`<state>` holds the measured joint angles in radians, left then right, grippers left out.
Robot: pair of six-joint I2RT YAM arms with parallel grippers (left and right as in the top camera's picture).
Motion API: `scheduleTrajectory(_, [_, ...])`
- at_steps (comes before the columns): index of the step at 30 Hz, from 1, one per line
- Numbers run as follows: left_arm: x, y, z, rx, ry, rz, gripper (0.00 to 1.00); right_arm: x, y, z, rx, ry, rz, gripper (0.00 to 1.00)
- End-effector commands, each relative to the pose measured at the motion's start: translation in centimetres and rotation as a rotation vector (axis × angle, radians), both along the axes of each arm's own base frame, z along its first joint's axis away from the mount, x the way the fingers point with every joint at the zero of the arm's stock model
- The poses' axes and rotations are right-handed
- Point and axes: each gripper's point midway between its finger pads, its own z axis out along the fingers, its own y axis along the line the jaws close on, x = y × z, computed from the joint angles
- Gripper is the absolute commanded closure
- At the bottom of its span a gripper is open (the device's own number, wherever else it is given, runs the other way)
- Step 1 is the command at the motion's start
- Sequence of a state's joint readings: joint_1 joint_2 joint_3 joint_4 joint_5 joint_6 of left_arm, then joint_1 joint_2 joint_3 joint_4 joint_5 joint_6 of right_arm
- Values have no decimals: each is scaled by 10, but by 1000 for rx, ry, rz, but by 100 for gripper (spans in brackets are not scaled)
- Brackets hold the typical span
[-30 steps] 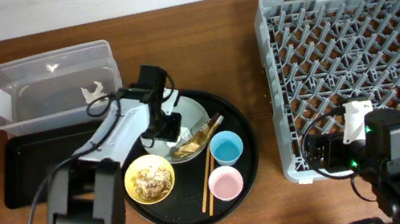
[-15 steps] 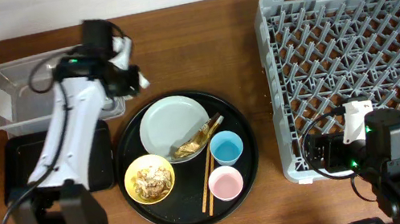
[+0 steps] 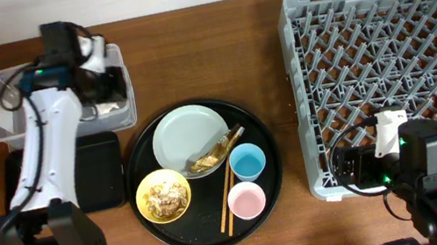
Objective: Sort waste into correct bins and load items into the dishwasher rack
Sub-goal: 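Grasp the gold wrapper on the plate with left gripper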
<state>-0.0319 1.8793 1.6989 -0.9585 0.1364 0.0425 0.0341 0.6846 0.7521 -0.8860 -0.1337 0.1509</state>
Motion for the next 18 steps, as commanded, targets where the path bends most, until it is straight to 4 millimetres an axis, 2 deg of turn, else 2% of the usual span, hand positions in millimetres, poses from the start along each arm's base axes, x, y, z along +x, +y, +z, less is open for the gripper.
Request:
scheduleTrajectory(1, [-46, -63, -6, -52, 119, -192, 33, 2, 1, 8, 4, -21, 7, 2])
scheduleTrajectory(2, [-67, -80, -21, -28, 178, -288, 30, 2, 1, 8, 5, -21, 7, 2])
scheduleTrajectory(5, [-110, -108, -58, 11, 298, -408, 23, 2, 1, 8, 5, -21, 7, 2])
scheduleTrajectory(9, [-141, -127, -106, 58, 336, -490, 21, 2, 1, 8, 5, -21, 7, 2])
scheduleTrajectory(12, [-147, -135, -126, 68, 311, -520, 20, 2, 1, 8, 5, -21, 7, 2])
scheduleTrajectory(15, [-147, -132, -137, 88, 295, -516, 21, 1, 1, 8, 5, -20, 7, 2])
scheduleTrajectory(18, [-146, -125, -140, 130, 291, -505, 33, 1, 1, 8, 5, -20, 7, 2])
